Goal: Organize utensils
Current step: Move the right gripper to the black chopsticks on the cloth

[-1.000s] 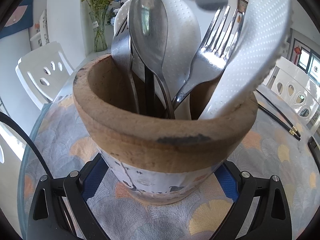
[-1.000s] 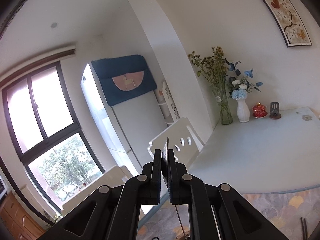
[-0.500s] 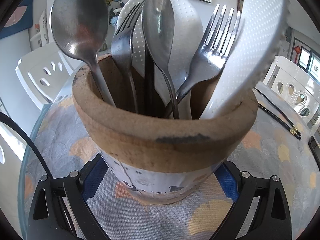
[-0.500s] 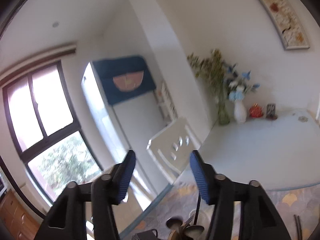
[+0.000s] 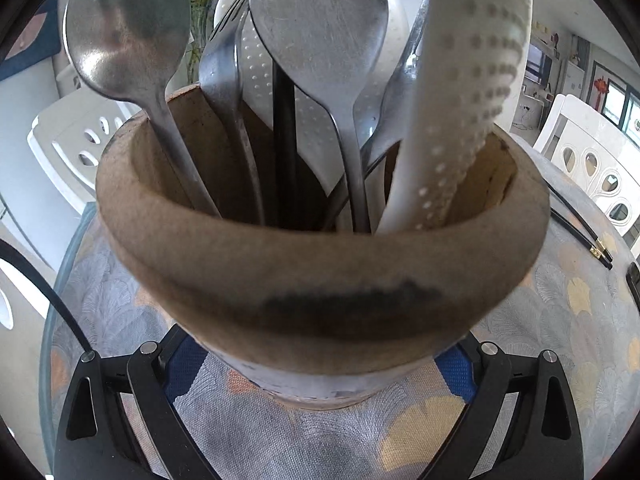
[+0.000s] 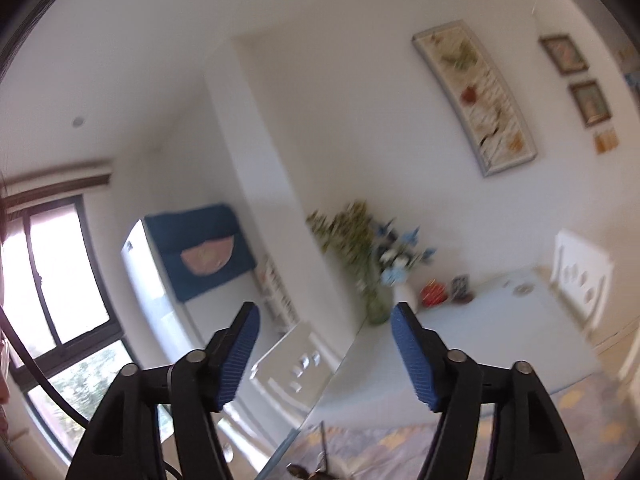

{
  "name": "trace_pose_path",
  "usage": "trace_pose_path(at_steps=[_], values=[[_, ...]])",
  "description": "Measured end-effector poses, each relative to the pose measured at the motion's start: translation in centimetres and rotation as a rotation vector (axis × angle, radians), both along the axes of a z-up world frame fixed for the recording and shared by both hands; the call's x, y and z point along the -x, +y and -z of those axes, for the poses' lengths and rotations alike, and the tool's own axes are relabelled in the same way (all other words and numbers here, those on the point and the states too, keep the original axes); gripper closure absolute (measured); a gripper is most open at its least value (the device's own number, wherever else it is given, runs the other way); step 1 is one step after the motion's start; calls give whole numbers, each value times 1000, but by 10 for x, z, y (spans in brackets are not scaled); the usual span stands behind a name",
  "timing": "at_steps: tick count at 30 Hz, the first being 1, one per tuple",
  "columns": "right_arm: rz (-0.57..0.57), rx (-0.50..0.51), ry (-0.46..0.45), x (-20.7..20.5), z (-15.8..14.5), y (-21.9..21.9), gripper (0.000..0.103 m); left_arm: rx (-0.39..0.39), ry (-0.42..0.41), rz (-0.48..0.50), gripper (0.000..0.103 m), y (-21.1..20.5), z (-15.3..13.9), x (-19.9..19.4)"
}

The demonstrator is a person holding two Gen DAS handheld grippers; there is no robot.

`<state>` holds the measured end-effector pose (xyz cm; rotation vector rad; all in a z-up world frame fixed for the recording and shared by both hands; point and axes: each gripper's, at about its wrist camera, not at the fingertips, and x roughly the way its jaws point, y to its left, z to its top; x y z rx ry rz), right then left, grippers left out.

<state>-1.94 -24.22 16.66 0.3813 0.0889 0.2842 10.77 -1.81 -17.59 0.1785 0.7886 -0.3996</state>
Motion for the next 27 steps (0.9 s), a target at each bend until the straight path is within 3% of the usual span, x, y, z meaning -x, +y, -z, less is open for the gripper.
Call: trace_pose_path(at_steps=[5, 14, 22, 27], values=[[104, 35, 23, 30, -27, -21, 23, -21, -10, -5, 7, -5, -1, 2], [233, 185, 154, 29, -22, -21, 23, -30, -12, -10, 7, -15, 1, 8], [211, 271, 402, -10, 44, -29, 23, -12, -12, -2, 7, -7, 2, 9], [188, 299, 580, -43, 104, -38, 39, -4, -28, -2, 7, -5, 1, 12]])
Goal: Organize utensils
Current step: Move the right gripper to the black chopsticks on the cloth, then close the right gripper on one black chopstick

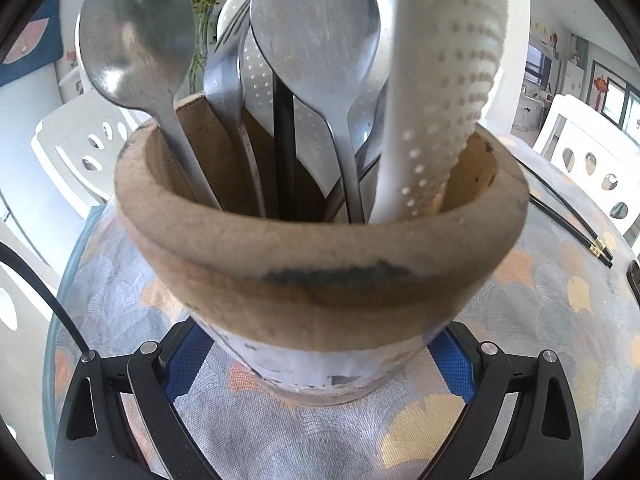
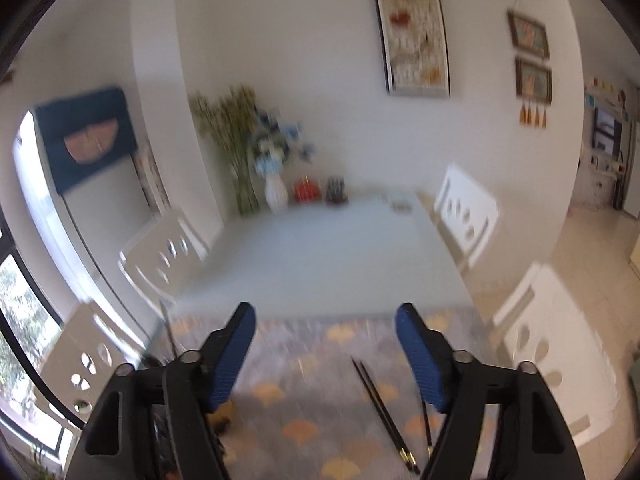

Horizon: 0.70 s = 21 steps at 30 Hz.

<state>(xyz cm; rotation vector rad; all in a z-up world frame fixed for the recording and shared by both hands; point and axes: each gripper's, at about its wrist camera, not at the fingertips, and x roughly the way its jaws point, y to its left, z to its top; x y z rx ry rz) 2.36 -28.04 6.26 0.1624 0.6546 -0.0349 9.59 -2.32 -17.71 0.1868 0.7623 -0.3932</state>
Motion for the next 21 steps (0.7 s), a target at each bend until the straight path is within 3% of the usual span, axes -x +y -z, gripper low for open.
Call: trace_pose_path(at_steps=[7, 9, 11, 14, 21], values=[[7, -48, 293, -45, 112, -28, 55, -12, -7, -3, 7, 2, -2, 1], [18, -52, 355, -56, 140, -37, 69, -7, -15, -3, 7, 4, -3, 2], [21, -78, 422, -66, 174, -49, 77, -7, -28, -4, 7, 4, -5, 5], [20, -136, 479, -73, 205, -61, 90, -12, -33, -5, 7, 5, -5, 9], [23, -117, 513, -86, 232, -66, 91, -11, -33, -5, 7, 5, -5, 9]])
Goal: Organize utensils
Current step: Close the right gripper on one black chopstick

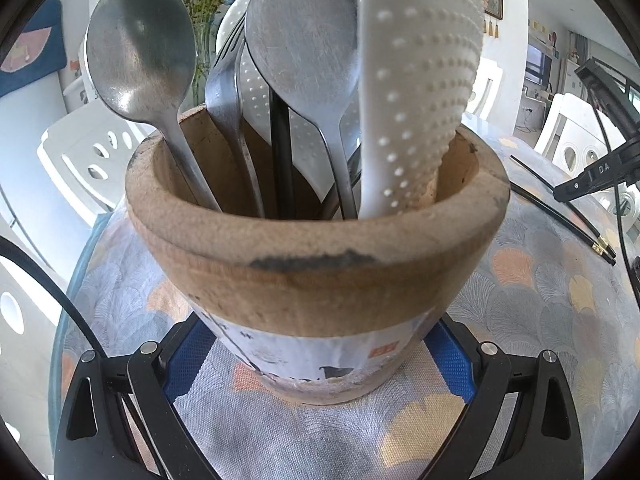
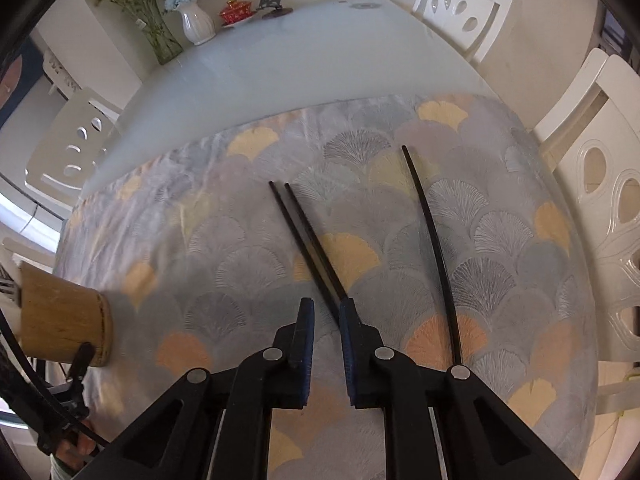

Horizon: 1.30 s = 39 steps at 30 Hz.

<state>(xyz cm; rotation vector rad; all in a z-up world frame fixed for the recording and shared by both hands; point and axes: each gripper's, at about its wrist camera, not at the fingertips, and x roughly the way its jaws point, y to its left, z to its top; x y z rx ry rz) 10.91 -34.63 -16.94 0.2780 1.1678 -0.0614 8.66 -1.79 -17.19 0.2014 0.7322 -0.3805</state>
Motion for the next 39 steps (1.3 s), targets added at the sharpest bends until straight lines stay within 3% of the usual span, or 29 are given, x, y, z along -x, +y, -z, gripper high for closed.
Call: trace_pose_path(at_steps=[15, 23, 26, 31, 35, 39], values=[[-88, 54, 132, -23, 26, -1, 87, 14, -5, 2, 7, 3, -6, 4], [-142, 126, 152, -36, 26, 12, 82, 15, -2, 3, 7, 1, -3, 3], [-157, 102, 145, -35, 19, 18, 82, 15, -2, 3, 7, 1, -4, 3], [-72, 133, 88, -28, 0, -5, 82, 14, -4, 3, 7, 1, -4, 3], [37, 92, 123, -29, 11, -38, 82, 13, -4, 3, 7, 1, -4, 2], [64, 46, 167, -34, 25, -54, 81, 13, -4, 3, 7, 1, -4, 2]])
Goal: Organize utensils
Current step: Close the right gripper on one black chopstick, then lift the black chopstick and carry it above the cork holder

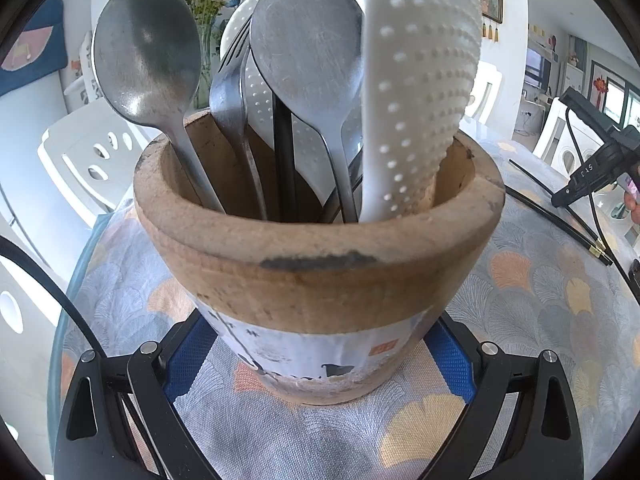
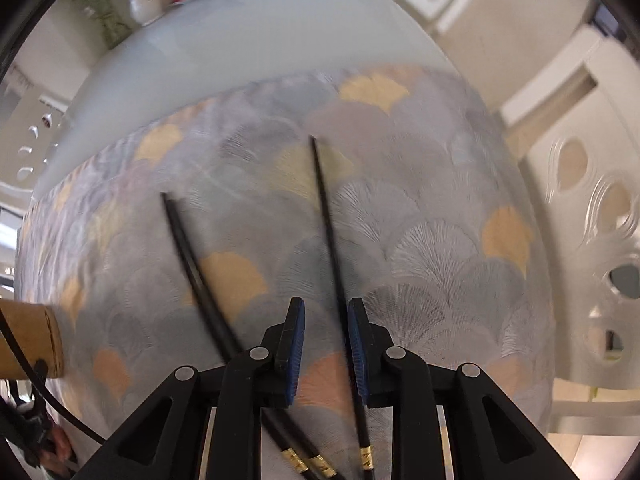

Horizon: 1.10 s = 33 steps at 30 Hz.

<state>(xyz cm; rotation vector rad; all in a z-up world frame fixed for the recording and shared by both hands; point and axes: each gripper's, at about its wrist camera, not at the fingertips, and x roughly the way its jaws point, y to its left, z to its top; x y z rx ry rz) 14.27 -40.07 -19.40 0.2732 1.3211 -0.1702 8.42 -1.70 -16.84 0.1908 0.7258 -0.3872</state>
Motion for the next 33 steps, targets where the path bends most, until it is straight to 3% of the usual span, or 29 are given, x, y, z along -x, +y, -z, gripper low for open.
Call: trace_pose_path(at_steps=[6, 7, 9, 14, 26, 33], values=[[-73, 75, -26, -9, 3, 13, 73, -5, 1, 0, 6, -1, 0, -1], [-90, 87, -23, -12, 2, 18, 76, -6, 0, -1, 6, -1, -1, -1], [-126, 74, -25, -13, 0, 34, 96, -6, 0, -1, 6, -1, 0, -1], [-205, 115, -62, -8, -8, 62, 98, -5, 0, -1, 6, 0, 0, -2], [-274, 126, -336, 49, -85, 76, 98, -5, -1, 0, 6, 1, 1, -3], [-307, 97, -512, 55, -134, 99, 98, -3, 0, 0, 6, 2, 2, -3]])
